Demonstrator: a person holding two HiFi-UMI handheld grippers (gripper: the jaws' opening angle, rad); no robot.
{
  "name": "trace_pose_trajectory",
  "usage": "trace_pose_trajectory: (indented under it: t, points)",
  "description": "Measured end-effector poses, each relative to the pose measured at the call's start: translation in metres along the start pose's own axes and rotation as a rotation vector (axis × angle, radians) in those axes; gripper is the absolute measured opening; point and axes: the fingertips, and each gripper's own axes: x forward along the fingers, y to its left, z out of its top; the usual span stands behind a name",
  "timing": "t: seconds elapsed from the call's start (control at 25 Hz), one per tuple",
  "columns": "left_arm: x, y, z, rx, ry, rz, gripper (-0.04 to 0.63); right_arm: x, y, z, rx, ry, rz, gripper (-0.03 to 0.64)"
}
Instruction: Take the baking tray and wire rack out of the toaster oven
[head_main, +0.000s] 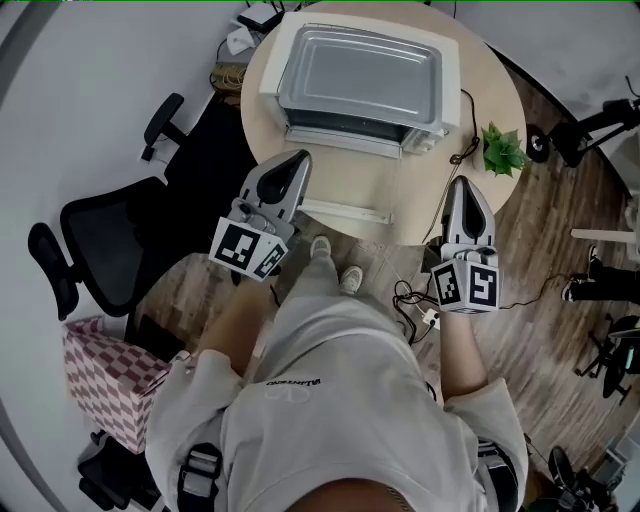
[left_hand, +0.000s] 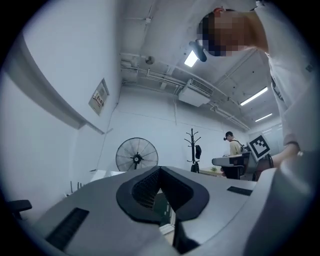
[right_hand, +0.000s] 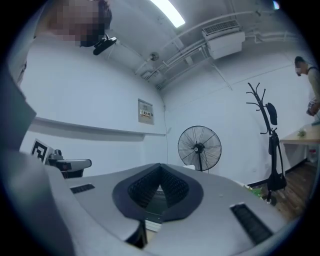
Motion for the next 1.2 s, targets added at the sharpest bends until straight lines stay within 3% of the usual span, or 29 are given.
trace_pose_trajectory:
  t: [0.16,0.32,0.56,0.84,1.2]
  points:
    - [-0.037,0.01,0.004,-0.015,-0.036,0.105,0.003,-0.027,-0.011,0.002,-0.035,-0.008,0.002,0.002]
    - [-0.064,0.01,0.004,0.014,-0.049,0.153,0.003,-0.043,-0.016,0.0,-0.043,-0.007,-0.007,0.002]
    - [-0.087,0.009,0.003,0.046,-0.021,0.138,0.003,-0.054,-0.015,0.001,-0.026,-0.001,-0.042,0.002]
    - [-0.134,0.033,-0.004,-0.032,-0.033,0.155,0.003,-0.075,0.018,-0.013,-0.035,0.033,-0.085,0.002]
    - [-0.185,0.022,-0.008,-0.041,-0.037,0.056,0.003,-0.137,0.077,-0.025,0.024,0.028,-0.099,0.002]
